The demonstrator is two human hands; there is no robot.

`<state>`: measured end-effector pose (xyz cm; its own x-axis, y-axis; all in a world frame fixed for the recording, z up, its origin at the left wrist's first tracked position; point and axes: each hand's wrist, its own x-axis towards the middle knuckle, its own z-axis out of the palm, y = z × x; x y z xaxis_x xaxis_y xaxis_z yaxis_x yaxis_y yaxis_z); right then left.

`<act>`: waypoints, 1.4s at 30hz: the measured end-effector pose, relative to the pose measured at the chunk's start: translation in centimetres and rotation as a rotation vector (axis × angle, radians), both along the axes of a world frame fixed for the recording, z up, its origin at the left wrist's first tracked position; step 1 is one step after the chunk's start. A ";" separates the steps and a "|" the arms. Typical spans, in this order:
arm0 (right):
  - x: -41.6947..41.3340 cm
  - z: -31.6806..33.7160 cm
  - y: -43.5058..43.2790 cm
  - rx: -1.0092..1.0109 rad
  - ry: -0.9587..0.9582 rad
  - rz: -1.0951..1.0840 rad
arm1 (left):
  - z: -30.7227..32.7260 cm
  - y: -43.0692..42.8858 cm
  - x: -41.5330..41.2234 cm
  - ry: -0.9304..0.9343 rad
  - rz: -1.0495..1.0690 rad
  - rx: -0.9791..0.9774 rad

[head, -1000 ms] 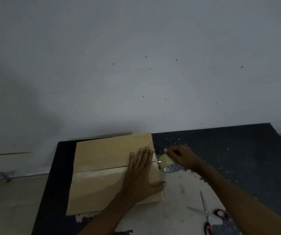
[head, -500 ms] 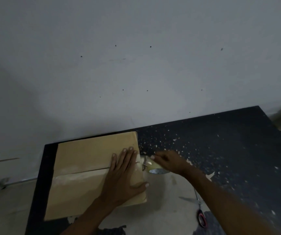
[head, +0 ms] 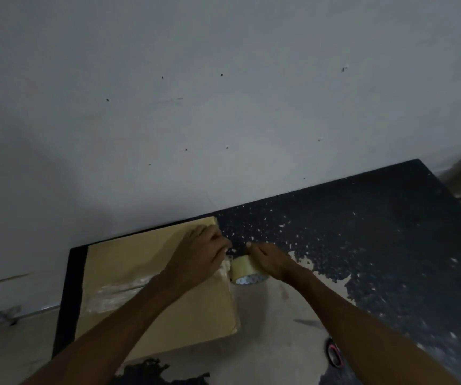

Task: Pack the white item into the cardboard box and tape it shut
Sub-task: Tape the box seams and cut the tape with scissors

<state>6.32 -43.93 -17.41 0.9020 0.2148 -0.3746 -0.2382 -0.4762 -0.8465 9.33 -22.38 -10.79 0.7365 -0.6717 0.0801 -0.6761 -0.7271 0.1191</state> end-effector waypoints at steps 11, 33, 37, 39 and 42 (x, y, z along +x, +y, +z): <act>-1.3 -1.2 -1.6 0.036 -0.153 -0.296 | -0.4 -8.5 4.8 0.655 -0.049 0.710; -18.7 -7.8 -6.7 -0.963 -0.237 -0.075 | -2.3 -12.1 4.0 0.851 -0.026 0.547; -16.8 -7.7 -5.1 -0.878 -0.192 -0.171 | -2.4 -13.2 2.4 0.786 -0.059 0.390; -15.4 -7.4 -4.6 -0.828 -0.202 -0.231 | -2.6 -13.4 1.8 0.748 -0.085 0.401; -13.7 -6.3 -4.4 -0.834 -0.196 -0.280 | -3.2 -12.9 1.9 0.701 -0.081 0.418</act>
<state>-7.36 -48.36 -23.72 0.9445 -0.2955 -0.1438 -0.3256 -0.9001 -0.2894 11.19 -35.31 -14.01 0.4702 -0.5973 -0.6497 -0.5979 -0.7571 0.2633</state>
